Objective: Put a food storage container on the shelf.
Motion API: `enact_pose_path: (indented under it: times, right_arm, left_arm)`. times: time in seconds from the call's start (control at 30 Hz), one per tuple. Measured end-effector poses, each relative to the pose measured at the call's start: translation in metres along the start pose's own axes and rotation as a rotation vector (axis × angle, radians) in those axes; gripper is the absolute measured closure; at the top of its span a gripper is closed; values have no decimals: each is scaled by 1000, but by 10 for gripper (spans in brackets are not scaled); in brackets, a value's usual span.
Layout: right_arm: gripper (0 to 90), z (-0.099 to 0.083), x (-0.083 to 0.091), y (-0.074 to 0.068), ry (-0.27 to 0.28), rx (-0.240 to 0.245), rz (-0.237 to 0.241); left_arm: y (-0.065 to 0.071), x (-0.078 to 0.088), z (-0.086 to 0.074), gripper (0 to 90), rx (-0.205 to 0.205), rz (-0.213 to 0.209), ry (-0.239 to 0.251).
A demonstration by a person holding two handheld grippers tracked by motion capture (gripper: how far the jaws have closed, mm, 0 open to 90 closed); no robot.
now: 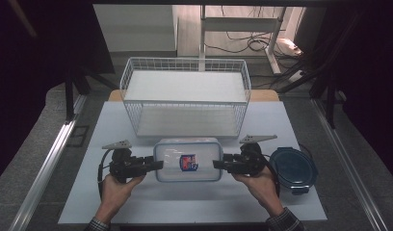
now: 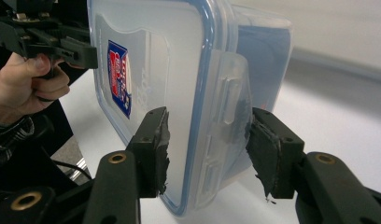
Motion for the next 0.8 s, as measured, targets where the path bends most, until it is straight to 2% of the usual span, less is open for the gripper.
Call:
enact_pose_path:
  times: [0.27,0.5,0.8]
  right_arm:
    - [493,30,10,-9,21,30,16]
    - [492,55,16,-10,45,44,25]
    - [493,93,25,-19,94,55,37]
  left_arm:
    - [-1,10,29,549,-20,-17,45]
    - [-6,13,52,553,-28,-12,54]
    - [-14,23,98,553,-63,0,68]
Point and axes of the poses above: each handheld gripper's, and its own axes: x roughly backward along the jaws, z roughly out of its top, y roughly to its right, the point moved 9 cm from there along -x, roughly forward along the jaws, and after that the axes turned 13 degrees about -x, right-handed, at the moved point
